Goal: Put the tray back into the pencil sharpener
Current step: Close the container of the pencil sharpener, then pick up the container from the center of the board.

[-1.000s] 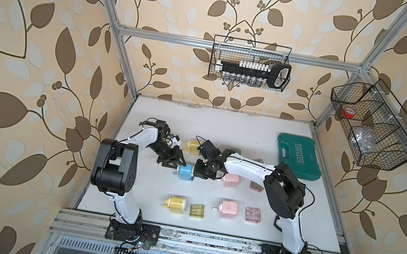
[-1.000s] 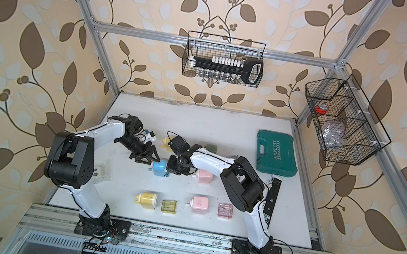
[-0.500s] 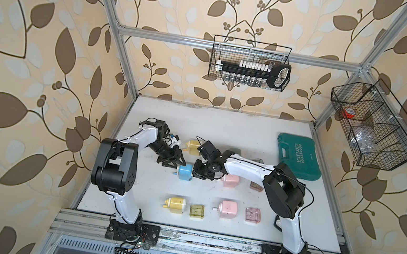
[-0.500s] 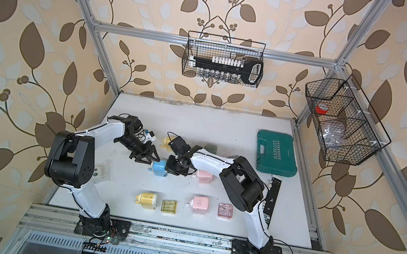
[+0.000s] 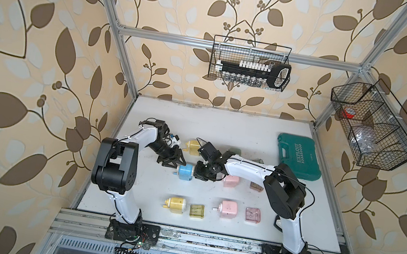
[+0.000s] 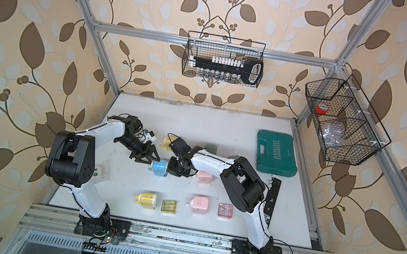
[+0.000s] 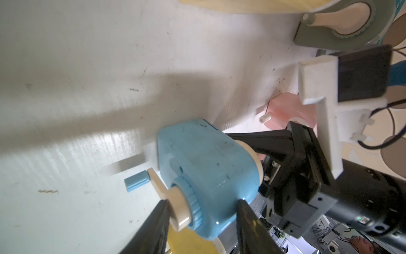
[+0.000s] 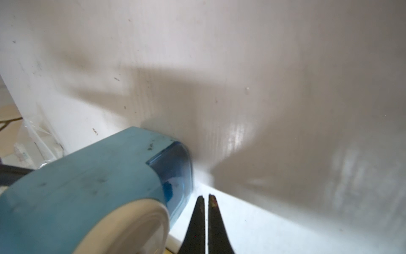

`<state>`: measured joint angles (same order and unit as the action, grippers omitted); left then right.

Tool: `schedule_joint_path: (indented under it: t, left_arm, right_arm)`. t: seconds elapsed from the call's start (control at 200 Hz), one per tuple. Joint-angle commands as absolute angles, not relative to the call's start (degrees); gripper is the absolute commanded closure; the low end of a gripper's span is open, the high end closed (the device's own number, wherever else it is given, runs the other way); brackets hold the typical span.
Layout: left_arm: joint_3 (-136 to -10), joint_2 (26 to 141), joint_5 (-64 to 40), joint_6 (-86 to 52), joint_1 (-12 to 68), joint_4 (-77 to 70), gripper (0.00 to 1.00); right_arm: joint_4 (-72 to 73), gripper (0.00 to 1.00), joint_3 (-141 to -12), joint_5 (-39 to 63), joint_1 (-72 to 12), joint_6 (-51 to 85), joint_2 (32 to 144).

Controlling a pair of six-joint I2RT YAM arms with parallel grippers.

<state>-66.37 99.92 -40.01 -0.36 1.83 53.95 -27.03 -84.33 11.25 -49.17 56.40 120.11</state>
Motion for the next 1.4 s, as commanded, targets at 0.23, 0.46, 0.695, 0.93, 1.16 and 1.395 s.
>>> schedule_joint_path:
  t: [0.23, 0.46, 0.695, 0.93, 1.16, 1.395]
  left_arm:
    - [-64.2, 101.4, -34.2, 0.7, 2.6, 53.9, 0.48]
    - [-64.2, 100.3, -35.0, 0.8, 2.6, 53.6, 0.47]
    - [-64.5, 98.5, -36.5, 0.3, 2.6, 53.7, 0.47]
    - [-66.0, 97.0, -34.0, 0.0, 2.7, 56.5, 0.46]
    - [-68.2, 94.3, -31.7, -0.5, 2.6, 59.4, 0.45]
    - [-71.2, 84.4, -28.5, -3.2, 1.9, 62.0, 0.44]
  right_arm:
    - [-32.1, 0.88, -85.5, 7.7, -49.5, 54.3, 117.7]
    - [-32.9, 0.86, -86.1, 7.6, -49.5, 54.0, 117.3]
    - [-33.4, 0.85, -86.3, 7.7, -49.5, 54.0, 116.7]
    - [-33.9, 0.84, -85.8, 7.4, -49.5, 53.9, 115.4]
    - [-34.1, 0.84, -85.6, 7.0, -49.7, 53.9, 114.3]
    - [-38.2, 0.83, -87.8, 4.0, -50.9, 52.4, 113.0]
